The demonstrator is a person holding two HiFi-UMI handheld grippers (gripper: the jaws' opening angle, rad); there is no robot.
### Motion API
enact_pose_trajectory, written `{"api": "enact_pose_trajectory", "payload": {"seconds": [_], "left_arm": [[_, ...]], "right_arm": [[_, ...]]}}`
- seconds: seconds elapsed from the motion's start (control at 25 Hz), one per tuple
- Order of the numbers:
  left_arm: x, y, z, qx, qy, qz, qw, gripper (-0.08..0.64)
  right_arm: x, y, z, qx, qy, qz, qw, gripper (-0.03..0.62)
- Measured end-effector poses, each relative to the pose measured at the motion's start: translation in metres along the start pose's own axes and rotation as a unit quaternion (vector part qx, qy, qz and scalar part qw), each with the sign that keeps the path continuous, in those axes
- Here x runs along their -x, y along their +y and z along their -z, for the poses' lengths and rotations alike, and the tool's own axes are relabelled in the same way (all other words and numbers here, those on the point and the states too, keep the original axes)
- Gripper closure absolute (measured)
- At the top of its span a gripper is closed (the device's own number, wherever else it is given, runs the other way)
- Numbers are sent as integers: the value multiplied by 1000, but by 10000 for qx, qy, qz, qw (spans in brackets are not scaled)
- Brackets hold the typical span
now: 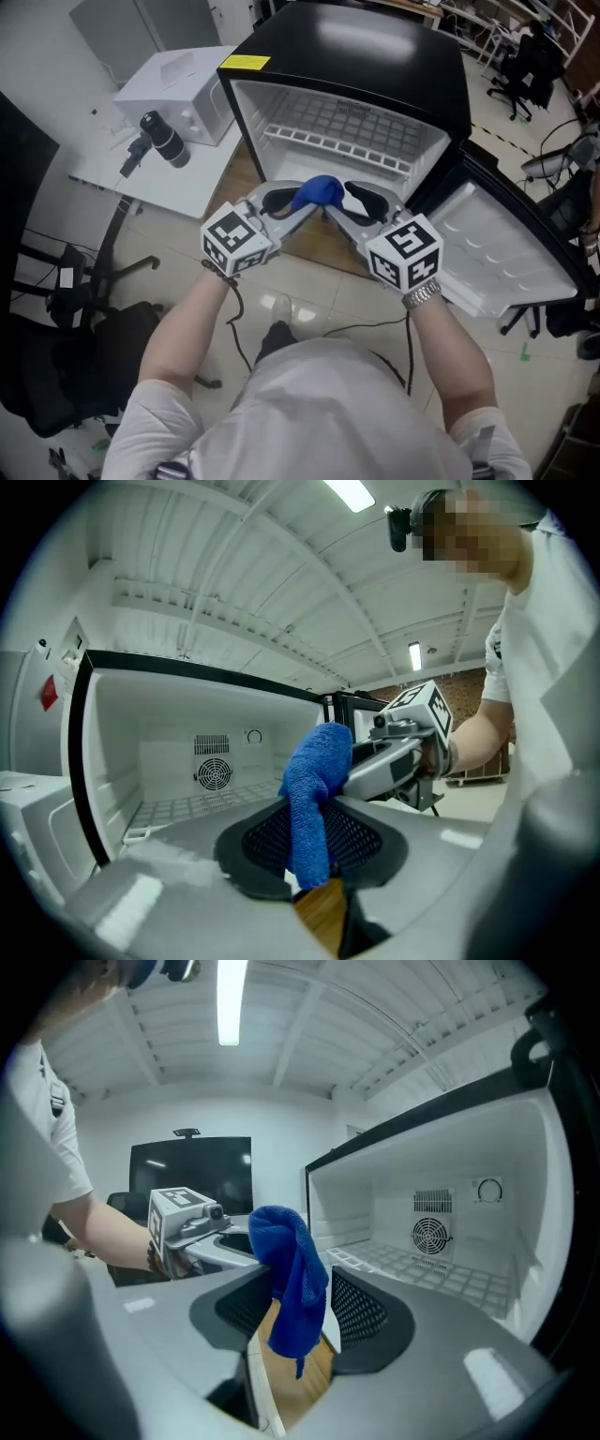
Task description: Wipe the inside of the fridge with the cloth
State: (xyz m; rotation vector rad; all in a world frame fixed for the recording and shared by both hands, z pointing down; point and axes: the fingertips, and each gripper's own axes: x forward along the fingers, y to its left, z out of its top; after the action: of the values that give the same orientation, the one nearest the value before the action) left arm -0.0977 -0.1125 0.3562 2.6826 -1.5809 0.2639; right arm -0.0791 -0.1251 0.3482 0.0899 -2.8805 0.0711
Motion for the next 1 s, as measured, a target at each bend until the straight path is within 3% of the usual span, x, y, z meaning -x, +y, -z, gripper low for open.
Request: {"api": "enact_pose_trajectory", "payload": {"seconds": [0.28,0.64,0.84,1.0], "left_arm": [[25,18,11,214,83,345,9991,482],[52,41,26,924,127,1074,9898,483],[60,60,36,1121,165,1114,9873,478],[60,80,53,1019,331,742,9915,436]], "right_arm": [[-34,18,-2,-303,32,-578,9979,396],[-75,39,-5,-776,7,-1504,9856,422],[-94,41,-4,-781,18,-1506,9855,502],[-112,33,6,-752,30,-1126,9908,552]]}}
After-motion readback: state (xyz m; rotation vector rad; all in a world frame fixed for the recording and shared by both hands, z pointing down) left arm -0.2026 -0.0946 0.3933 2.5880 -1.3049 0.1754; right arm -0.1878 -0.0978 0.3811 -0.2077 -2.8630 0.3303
